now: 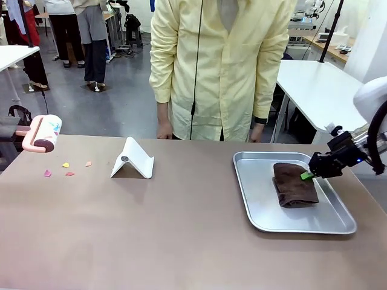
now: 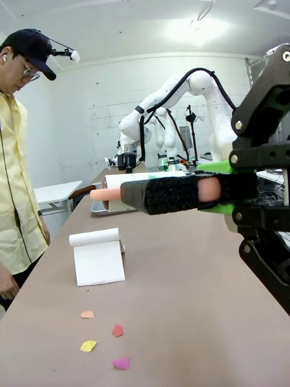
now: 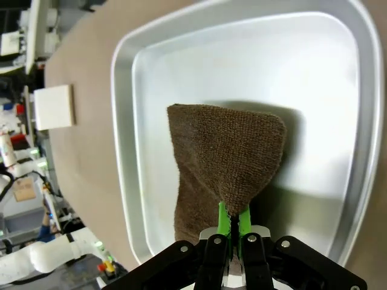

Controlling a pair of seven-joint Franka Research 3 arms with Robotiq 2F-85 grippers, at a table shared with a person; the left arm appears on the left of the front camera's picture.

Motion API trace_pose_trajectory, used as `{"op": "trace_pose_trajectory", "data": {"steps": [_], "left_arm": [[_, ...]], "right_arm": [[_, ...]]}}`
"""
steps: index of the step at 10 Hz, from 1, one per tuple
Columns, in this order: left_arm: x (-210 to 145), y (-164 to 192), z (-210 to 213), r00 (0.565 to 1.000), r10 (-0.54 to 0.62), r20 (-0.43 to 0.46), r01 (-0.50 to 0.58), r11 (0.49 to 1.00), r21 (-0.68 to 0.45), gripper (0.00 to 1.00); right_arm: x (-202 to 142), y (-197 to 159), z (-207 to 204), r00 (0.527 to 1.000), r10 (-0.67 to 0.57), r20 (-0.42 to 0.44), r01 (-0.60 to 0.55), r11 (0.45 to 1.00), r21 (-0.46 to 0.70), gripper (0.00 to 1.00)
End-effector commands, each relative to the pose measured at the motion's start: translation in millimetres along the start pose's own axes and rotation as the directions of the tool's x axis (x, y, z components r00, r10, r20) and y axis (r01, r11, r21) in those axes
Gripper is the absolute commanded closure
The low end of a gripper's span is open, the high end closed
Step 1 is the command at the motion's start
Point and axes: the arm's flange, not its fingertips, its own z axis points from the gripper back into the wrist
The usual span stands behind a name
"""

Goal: Clean the surface of the table.
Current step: If a person points to the right, clean the right side of the table with your right hand, and if they point to the left, clean the left side with your left hand.

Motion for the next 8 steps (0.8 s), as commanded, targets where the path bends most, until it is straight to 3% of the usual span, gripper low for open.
{"op": "trace_pose_trajectory", "data": {"steps": [1,3,5,8], "left_arm": [[-3,-3,0,1.000,-0.015,-0.011,0.015,1.000,-0.002,1.00],[-3,-3,0,1.000,-0.015,-0.011,0.015,1.000,-0.002,1.00],[-3,-3,0,1.000,-0.015,-0.011,0.015,1.000,-0.002,1.00],[-3,-3,0,1.000,-0.015,-0.011,0.015,1.000,-0.002,1.00]], "right_arm": [[-12,4,25,0.998,-0.007,0.060,-0.003,0.987,0.160,0.95],[-25,10,63,0.997,-0.060,0.053,0.031,0.899,0.437,0.95],[-42,16,98,0.993,-0.107,-0.052,0.115,0.749,0.653,0.95],[-58,21,121,0.970,-0.135,-0.201,0.241,0.602,0.761,0.95]]}}
